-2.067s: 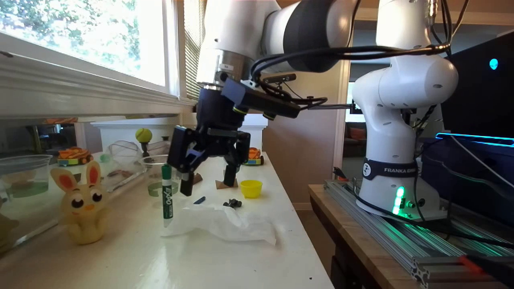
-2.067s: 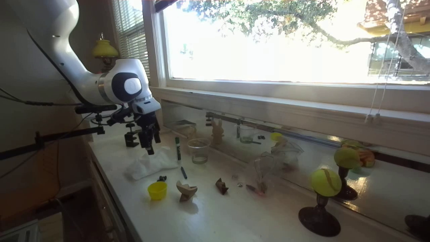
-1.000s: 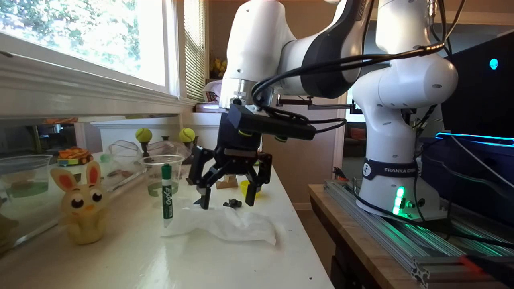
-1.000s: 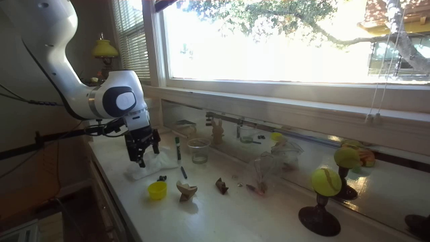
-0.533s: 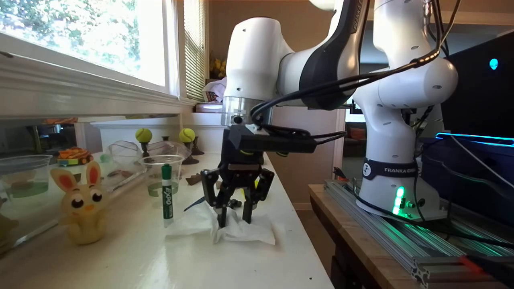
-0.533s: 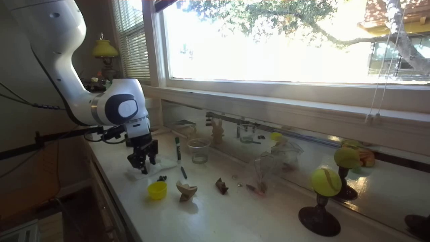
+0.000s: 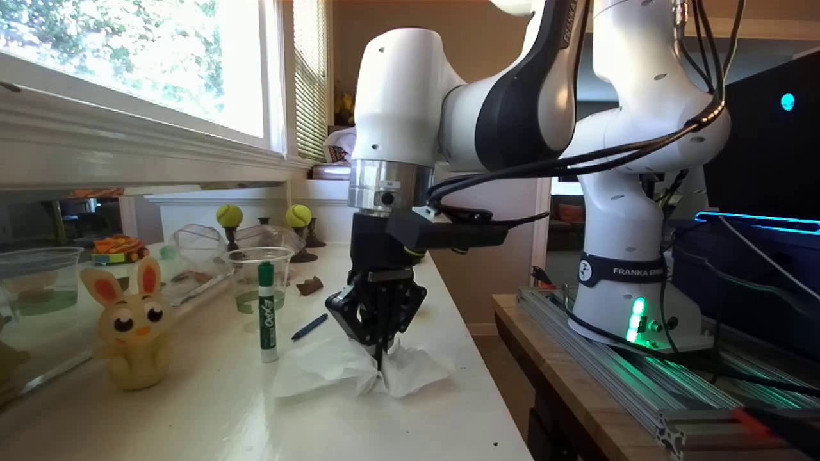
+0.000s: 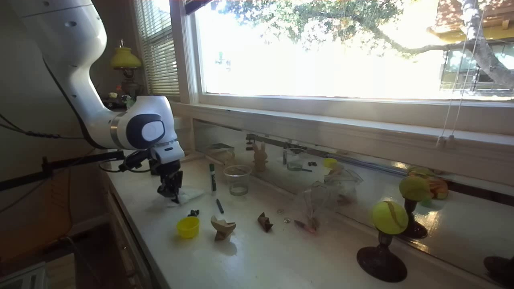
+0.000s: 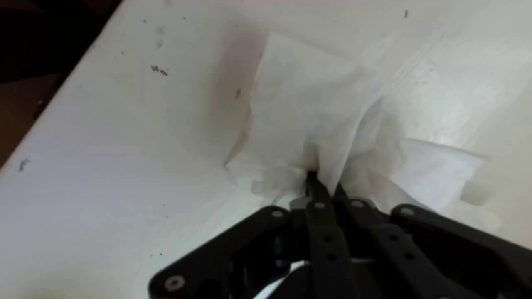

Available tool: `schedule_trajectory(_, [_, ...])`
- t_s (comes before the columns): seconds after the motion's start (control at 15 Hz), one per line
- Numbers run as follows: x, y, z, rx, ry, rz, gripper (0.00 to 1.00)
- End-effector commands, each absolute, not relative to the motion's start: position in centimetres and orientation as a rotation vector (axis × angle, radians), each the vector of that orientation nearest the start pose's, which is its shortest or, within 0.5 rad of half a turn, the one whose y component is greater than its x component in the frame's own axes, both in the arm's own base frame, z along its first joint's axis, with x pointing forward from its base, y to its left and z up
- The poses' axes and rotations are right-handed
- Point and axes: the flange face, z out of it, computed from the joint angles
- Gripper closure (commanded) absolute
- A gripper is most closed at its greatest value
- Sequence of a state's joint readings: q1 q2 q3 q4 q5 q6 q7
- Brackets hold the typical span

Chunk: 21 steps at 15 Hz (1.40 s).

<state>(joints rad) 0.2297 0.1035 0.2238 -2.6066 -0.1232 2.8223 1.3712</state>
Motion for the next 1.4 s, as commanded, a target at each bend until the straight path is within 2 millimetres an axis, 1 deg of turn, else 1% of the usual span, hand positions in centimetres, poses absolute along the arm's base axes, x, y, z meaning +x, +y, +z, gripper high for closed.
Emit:
schedule_trajectory(0.0, [40.8, 21.6, 22.5, -2.938, 0.923, -0.055, 0.99])
schedule_trajectory(0.27, [41.3, 21.5, 22.5, -3.07, 0.588, -0.009, 1.0])
schedule_trajectory(0.53, [41.5, 21.7, 22.6, -3.143, 0.283, 0.02, 1.0])
schedule_trajectory(0.8, [41.5, 22.1, 22.5, -3.168, 0.098, 0.034, 1.0])
schedule_trajectory(0.93, [41.6, 22.2, 22.6, -3.173, 0.046, 0.039, 1.0])
schedule_trajectory(1.0, [41.7, 22.3, 22.7, -3.174, 0.032, 0.036, 0.94])
schedule_trajectory(1.07, [41.6, 22.6, 23.0, -3.161, 0.031, 0.036, 0.71])
schedule_trajectory(1.13, [41.6, 22.8, 23.4, -3.158, 0.026, 0.024, 0.69])
schedule_trajectory(1.2, [41.4, 23.4, 24.4, -3.15, 0.022, 0.006, 0.67])
schedule_trajectory(1.27, [41.1, 24.0, 25.3, -3.143, 0.016, -0.008, 0.62])
schedule_trajectory(1.33, [40.8, 24.6, 26.3, -3.146, 0.01, -0.025, 0.54])
